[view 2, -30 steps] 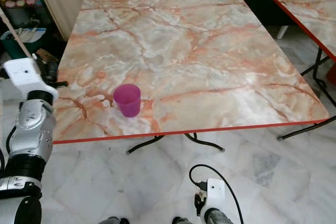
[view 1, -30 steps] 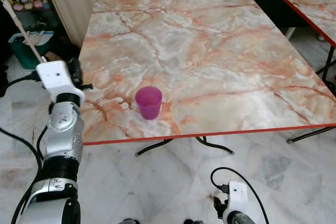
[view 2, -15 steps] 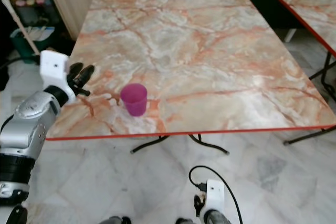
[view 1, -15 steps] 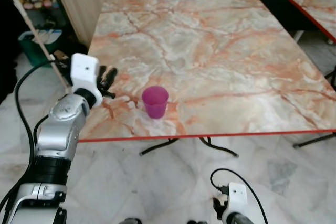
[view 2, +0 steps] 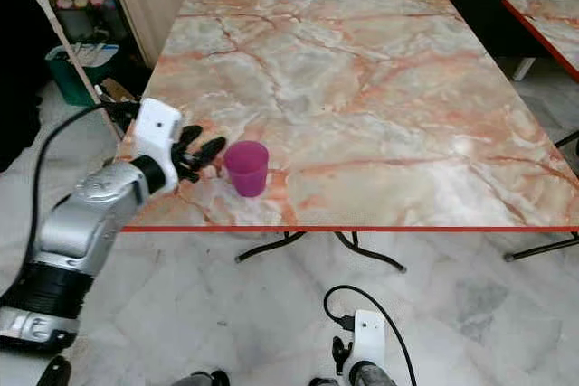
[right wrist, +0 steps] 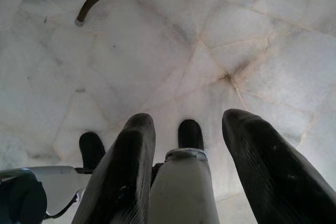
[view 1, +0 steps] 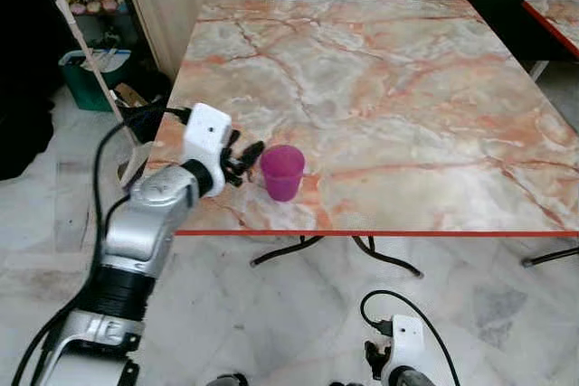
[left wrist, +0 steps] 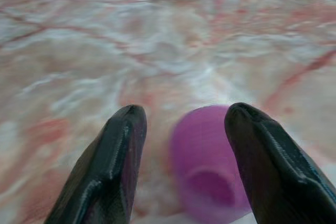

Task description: Setting the table

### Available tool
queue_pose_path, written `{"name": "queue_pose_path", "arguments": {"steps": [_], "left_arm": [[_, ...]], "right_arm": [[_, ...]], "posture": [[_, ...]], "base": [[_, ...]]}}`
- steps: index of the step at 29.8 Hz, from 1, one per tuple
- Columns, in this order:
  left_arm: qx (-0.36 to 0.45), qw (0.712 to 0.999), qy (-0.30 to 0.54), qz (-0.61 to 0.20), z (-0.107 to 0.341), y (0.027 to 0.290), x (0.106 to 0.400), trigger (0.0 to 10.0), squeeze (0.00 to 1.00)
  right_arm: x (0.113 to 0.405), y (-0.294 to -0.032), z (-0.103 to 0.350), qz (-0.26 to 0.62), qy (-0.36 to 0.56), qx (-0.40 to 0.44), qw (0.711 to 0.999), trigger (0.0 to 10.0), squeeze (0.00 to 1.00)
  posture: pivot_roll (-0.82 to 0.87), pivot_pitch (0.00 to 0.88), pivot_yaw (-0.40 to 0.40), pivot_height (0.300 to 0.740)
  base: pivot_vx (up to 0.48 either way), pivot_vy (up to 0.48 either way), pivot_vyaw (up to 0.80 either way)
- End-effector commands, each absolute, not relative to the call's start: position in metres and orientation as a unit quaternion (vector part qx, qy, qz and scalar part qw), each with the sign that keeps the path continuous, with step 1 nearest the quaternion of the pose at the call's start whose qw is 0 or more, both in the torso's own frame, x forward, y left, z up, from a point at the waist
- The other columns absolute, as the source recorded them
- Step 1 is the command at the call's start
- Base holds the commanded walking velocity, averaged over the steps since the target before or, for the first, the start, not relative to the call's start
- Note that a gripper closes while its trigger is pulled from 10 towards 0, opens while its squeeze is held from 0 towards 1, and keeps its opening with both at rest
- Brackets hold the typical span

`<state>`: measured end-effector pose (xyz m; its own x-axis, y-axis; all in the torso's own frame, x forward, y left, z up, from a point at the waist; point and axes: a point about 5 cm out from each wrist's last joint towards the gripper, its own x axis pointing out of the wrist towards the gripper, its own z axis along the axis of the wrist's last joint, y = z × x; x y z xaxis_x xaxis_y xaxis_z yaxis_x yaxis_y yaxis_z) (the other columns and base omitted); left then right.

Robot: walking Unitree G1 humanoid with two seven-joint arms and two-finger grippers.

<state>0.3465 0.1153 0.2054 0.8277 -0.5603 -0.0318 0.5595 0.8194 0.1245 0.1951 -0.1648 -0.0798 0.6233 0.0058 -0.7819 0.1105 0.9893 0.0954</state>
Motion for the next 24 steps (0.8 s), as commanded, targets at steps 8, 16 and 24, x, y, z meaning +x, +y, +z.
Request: {"name": "queue_pose_path", "arguments": {"steps": [8, 16, 24], "left_arm": [[0.079, 0.946, 0.03, -0.312, 0.198, 0.093, 0.347, 10.0, 0.0], [0.085, 0.957, 0.024, -0.277, 0.21, 0.091, 0.357, 10.0, 0.0], [0.082, 0.959, 0.022, -0.27, 0.215, 0.092, 0.361, 10.0, 0.0]], "right_arm": [[0.189, -0.165, -0.083, -0.031, 0.446, 0.066, 0.892, 10.0, 0.0], [0.189, -0.164, -0.083, -0.03, 0.445, 0.066, 0.892, 10.0, 0.0], [0.189, -0.165, -0.083, -0.032, 0.446, 0.066, 0.892, 10.0, 0.0]], "posture": [[0.11, 0.144, 0.014, 0.74], [0.1, 0.143, 0.015, 0.74], [0.1, 0.143, 0.016, 0.74]], "base": [[0.0, 0.0, 0.0], [0.0, 0.0, 0.0], [0.0, 0.0, 0.0]]}}
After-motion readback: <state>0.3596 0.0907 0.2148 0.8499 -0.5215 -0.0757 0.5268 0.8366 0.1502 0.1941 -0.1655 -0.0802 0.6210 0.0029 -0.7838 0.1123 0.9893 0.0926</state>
